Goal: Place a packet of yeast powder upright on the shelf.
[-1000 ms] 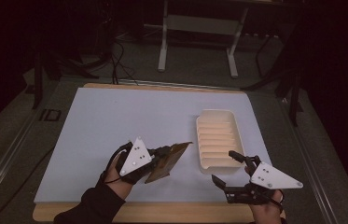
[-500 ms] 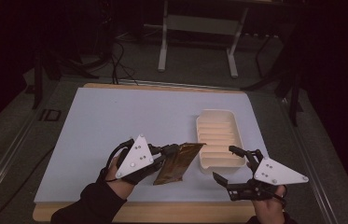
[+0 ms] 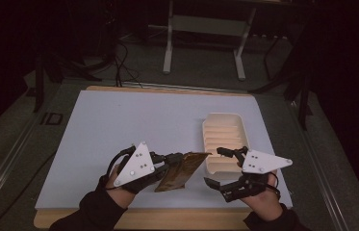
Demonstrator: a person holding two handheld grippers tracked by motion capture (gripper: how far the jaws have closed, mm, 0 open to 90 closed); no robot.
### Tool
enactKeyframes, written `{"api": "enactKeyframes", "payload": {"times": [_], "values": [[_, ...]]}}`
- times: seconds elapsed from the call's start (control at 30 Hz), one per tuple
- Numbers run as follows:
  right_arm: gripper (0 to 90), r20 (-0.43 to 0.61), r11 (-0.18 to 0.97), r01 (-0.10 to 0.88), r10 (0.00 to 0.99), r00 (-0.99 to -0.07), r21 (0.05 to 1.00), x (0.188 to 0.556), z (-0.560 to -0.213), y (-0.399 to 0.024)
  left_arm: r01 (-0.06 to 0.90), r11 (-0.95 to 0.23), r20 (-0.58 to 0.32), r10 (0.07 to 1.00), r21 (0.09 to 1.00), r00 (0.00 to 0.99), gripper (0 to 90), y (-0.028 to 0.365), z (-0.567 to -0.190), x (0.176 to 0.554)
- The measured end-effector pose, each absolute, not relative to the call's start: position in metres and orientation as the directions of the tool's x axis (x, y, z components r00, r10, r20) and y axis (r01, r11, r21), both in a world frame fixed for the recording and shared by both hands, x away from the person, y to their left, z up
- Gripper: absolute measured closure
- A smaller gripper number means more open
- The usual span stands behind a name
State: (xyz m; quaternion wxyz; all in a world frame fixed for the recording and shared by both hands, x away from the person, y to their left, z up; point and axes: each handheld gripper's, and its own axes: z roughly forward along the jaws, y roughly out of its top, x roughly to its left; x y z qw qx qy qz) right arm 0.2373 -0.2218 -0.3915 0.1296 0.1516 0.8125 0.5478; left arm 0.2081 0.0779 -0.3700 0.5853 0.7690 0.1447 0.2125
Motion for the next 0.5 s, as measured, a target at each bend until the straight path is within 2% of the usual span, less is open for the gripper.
{"api": "enactKeyframes", "payload": {"times": [0.13, 0.3, 0.5], "values": [[10.2, 0.012, 0.340, 0.138, 0.347, -0.938, 0.930, 0.248, -0.395, -0.213, -0.024, -0.250, 0.141, 0.463, 0.968, 0.875, 90.0, 0.080, -0.369, 0.208], [16.0, 0.053, 0.332, 0.156, 0.298, -0.953, 0.930, 0.255, -0.397, -0.206, -0.033, -0.222, 0.135, 0.459, 0.974, 0.878, 90.0, 0.079, -0.367, 0.207], [33.0, 0.048, 0.360, 0.140, 0.255, -0.966, 0.922, 0.255, -0.401, -0.199, -0.039, -0.195, 0.124, 0.448, 0.980, 0.885, 90.0, 0.074, -0.365, 0.205]]}}
